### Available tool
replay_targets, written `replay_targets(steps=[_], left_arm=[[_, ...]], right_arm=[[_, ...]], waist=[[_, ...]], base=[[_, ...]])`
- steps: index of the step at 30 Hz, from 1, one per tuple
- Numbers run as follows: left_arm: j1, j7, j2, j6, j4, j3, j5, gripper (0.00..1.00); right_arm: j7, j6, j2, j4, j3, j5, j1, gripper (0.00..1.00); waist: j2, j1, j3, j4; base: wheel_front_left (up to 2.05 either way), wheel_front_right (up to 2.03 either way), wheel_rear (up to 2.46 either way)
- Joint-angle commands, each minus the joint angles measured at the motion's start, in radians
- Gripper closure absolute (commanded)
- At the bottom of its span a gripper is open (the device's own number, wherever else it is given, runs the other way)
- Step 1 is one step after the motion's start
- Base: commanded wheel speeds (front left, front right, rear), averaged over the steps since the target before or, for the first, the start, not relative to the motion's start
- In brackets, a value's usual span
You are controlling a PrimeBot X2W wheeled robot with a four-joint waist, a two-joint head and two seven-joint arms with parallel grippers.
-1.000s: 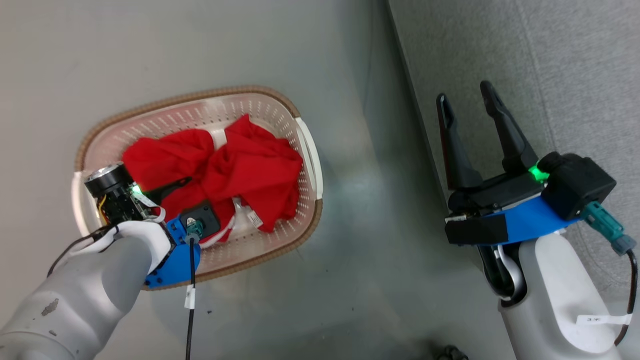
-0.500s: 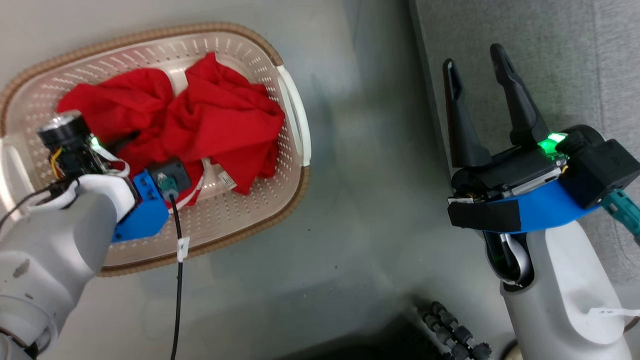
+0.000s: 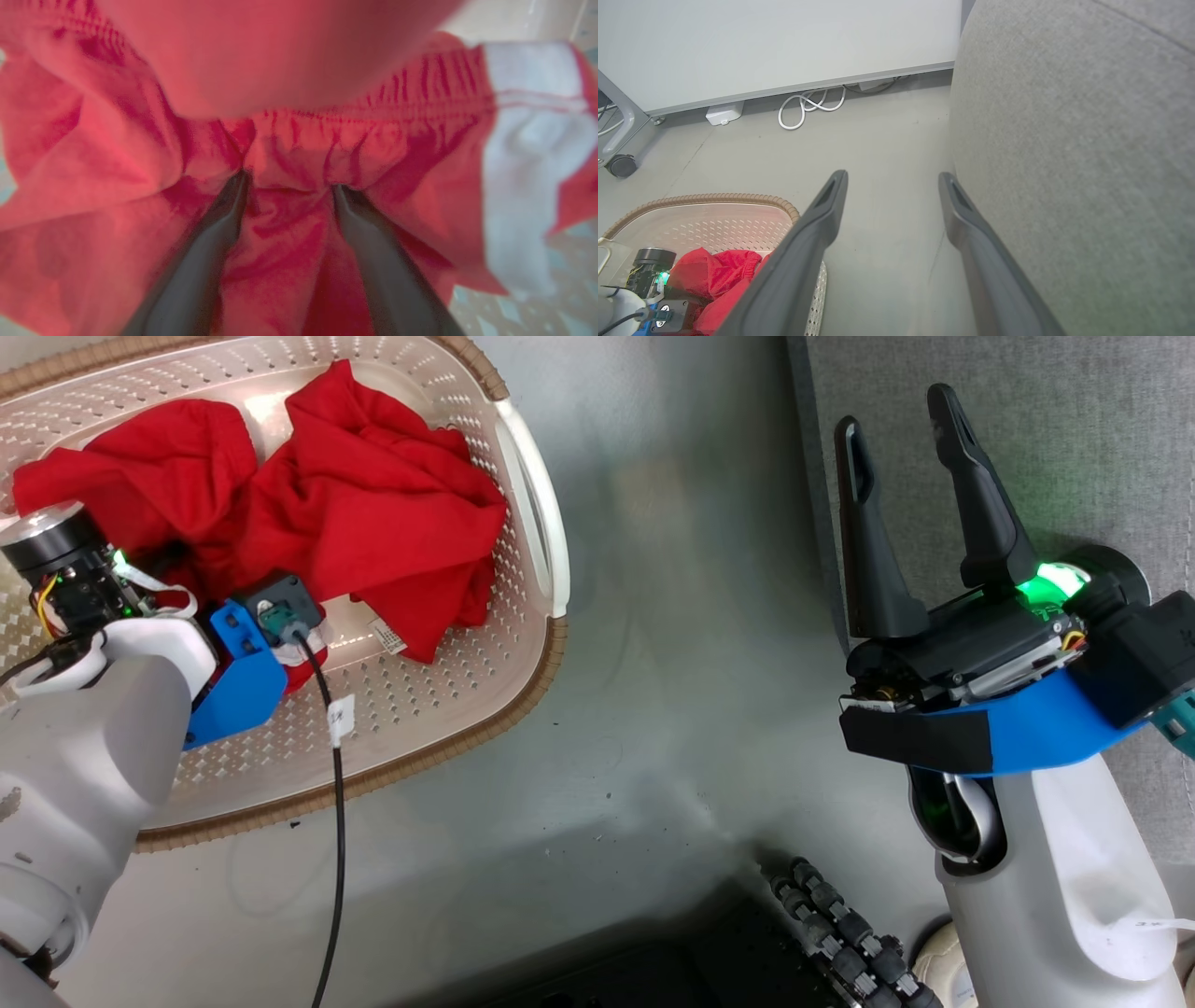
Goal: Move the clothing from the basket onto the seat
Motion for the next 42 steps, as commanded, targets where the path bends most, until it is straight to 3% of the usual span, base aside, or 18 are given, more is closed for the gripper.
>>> replay_targets(steps=[1,2,3,4,14,22,42], left_arm=[[0.0,0.03,-0.003,-0.001,0.01,-0.004,-0.007,0.0],[0.005,0.043,-0.006,-0.001,0.01,-0.004,-0.003,0.0],[0.006,0.05,-0.008,-0.001,0.009,-0.004,-0.003,0.15],[0.007,0.054,-0.01,-0.001,0.007,-0.004,-0.003,1.0],[0.027,0.069,-0.043,-0.001,-0.032,-0.004,-0.034,1.0],[0.049,0.025,-0.088,-0.001,-0.072,-0.004,-0.123,1.0],[0.136,-0.262,-0.219,-0.001,-0.066,0.034,-0.379,1.0]], right_arm=[[0.001,0.0,-0.005,0.01,-0.005,0.011,-0.012,0.0],[0.001,0.0,-0.005,0.009,-0.005,0.013,-0.013,0.0],[0.001,0.0,-0.005,0.007,-0.006,0.013,-0.015,0.0],[0.001,0.0,-0.005,0.006,-0.007,0.013,-0.016,0.0],[0.0,-0.001,-0.007,0.011,-0.024,-0.009,-0.019,0.0],[0.0,0.0,-0.005,0.029,-0.031,-0.038,-0.008,0.0],[0.0,0.0,-0.005,0.116,-0.07,-0.135,0.11,0.0]], waist=[[-0.0001,0.0,0.003,-0.001],[-0.0001,0.0,0.004,-0.001],[-0.0001,0.0,0.005,0.0],[-0.0001,0.0,0.005,0.0],[-0.0001,0.0,-0.031,0.02],[-0.0001,0.0,-0.123,0.059],[-0.0001,0.0,-0.505,0.247]], base=[[0.0,0.0,0.0],[0.0,0.0,0.0],[0.0,0.0,0.0],[0.0,0.0,0.0],[0.0,0.0,0.0],[0.0,0.0,0.0],[0.0,0.0,0.0]])
